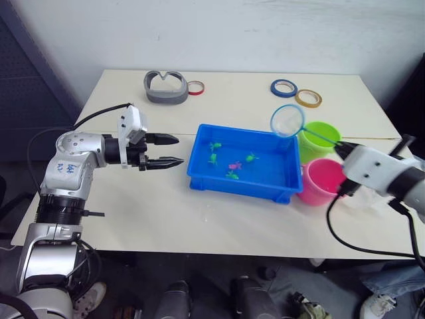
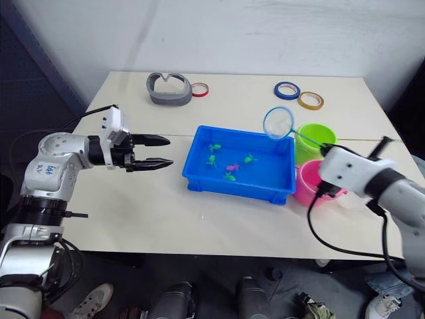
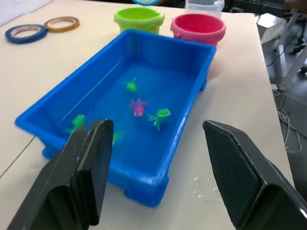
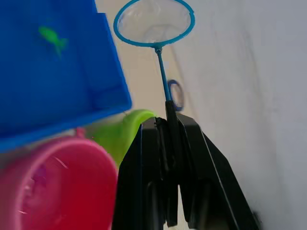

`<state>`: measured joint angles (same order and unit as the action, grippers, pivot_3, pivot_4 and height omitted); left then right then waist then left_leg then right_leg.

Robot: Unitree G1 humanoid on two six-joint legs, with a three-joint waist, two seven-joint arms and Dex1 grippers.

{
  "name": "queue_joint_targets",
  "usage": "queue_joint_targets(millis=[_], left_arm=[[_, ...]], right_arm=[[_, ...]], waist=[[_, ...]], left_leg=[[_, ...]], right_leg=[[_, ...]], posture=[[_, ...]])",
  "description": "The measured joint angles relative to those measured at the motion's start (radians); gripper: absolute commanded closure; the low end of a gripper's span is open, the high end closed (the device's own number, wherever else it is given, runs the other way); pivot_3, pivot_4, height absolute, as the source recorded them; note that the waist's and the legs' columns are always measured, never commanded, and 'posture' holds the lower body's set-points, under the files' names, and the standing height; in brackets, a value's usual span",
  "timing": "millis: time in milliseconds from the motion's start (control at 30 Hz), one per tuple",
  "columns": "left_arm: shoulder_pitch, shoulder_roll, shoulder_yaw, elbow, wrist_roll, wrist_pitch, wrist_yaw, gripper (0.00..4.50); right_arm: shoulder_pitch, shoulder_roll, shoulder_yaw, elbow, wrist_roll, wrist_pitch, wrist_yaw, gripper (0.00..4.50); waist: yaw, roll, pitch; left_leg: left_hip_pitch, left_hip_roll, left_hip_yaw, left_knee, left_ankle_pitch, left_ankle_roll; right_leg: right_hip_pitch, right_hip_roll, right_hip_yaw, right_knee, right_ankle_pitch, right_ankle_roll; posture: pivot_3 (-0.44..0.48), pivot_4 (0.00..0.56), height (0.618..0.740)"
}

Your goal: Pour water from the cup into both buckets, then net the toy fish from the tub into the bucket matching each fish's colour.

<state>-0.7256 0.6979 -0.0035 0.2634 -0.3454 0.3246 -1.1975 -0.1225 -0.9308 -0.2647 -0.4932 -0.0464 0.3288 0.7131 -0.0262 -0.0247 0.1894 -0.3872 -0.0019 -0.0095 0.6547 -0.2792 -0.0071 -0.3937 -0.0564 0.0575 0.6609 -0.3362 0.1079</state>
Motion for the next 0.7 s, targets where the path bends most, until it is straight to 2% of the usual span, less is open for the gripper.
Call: queue_joint_targets(millis=[100, 233, 400, 700], left_arm=[[0.045, 0.015, 0.019, -0.073, -0.007, 0.027, 0.023, 1.21], [0.128, 0.056, 0.069, -0.166, -0.023, 0.079, 0.058, 1.21], [0.196, 0.097, 0.095, -0.223, -0.035, 0.112, 0.076, 1.21], [0.272, 0.116, 0.122, -0.275, -0.047, 0.136, 0.106, 1.21]], right_arm=[[-0.081, 0.001, 0.076, -0.02, 0.112, 0.201, 0.077, 4.5], [-0.104, -0.046, 0.139, -0.015, 0.227, 0.387, 0.181, 4.5], [-0.154, -0.102, 0.178, 0.027, 0.243, 0.421, 0.219, 4.5], [-0.24, -0.084, 0.347, 0.158, 0.178, 0.383, 0.2, 4.5]], waist=[[0.001, 0.0, 0.0], [0.001, 0.0, 0.0], [-0.001, 0.0, 0.0], [-0.002, 0.0, 0.0]], left_leg=[[-0.001, -0.002, -0.002, -0.001, 0.0, 0.0], [-0.002, -0.002, -0.002, -0.002, -0.001, 0.001], [-0.002, -0.002, -0.002, -0.003, -0.001, 0.001], [-0.002, -0.002, -0.002, -0.005, -0.001, 0.001]], right_leg=[[0.0, -0.003, -0.003, -0.001, 0.0, 0.0], [0.0, -0.004, -0.003, -0.002, 0.0, 0.0], [0.0, -0.004, -0.004, -0.004, 0.0, 0.0], [-0.002, -0.005, -0.004, -0.004, -0.001, -0.001]], posture=[[0.0, 0.15, 0.74], [0.0, 0.15, 0.74], [0.0, 0.15, 0.74], [0.0, 0.15, 0.74]])
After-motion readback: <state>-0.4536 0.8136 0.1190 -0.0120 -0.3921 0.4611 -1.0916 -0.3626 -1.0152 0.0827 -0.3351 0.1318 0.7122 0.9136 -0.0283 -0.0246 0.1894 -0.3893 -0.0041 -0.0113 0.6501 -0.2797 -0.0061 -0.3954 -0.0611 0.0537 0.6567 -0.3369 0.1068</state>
